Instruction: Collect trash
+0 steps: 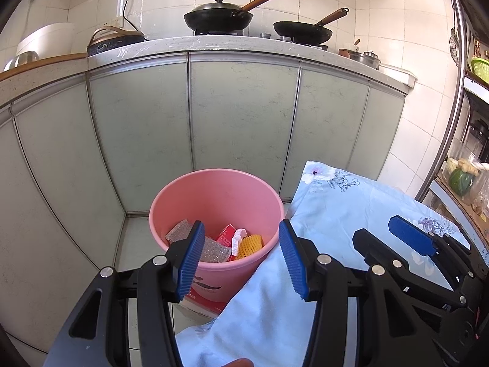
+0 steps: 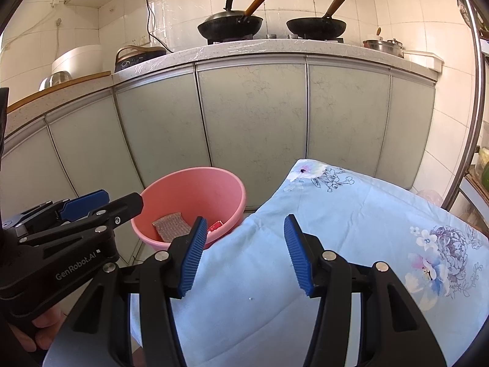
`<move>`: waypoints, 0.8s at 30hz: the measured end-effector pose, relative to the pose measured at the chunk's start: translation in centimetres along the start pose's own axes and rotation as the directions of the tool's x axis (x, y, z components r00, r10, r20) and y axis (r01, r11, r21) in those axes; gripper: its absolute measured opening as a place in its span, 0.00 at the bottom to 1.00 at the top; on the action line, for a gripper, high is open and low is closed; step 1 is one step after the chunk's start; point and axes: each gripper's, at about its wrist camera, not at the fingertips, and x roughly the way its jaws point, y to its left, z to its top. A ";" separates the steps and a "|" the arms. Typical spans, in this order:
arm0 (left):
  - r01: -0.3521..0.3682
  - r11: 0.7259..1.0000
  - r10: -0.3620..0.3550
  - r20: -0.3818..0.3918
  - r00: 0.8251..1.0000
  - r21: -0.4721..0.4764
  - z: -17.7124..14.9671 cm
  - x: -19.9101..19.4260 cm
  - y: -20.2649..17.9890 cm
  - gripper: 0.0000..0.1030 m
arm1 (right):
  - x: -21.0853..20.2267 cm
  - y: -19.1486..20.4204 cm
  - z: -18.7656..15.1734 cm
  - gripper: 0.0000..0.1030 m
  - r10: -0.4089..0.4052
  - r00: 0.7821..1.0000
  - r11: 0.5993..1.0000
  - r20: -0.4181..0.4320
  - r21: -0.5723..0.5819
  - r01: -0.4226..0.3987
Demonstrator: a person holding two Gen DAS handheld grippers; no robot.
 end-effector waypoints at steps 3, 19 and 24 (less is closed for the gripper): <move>0.000 1.000 0.000 0.001 1.000 0.000 0.0 0.0 0.0 0.48 | 0.1 0.0 -0.1 0.52 -0.002 1.000 1.000 -0.002 0.000 0.002; 0.011 1.000 -0.011 -0.005 1.000 0.005 0.1 0.2 -0.1 0.48 | 0.3 0.0 -0.2 0.52 -0.010 1.000 1.000 -0.004 -0.004 0.010; 0.016 1.000 -0.016 0.000 1.000 0.004 0.2 0.2 -0.1 0.48 | 0.1 0.0 -0.2 0.52 -0.017 1.000 1.000 -0.003 -0.008 0.017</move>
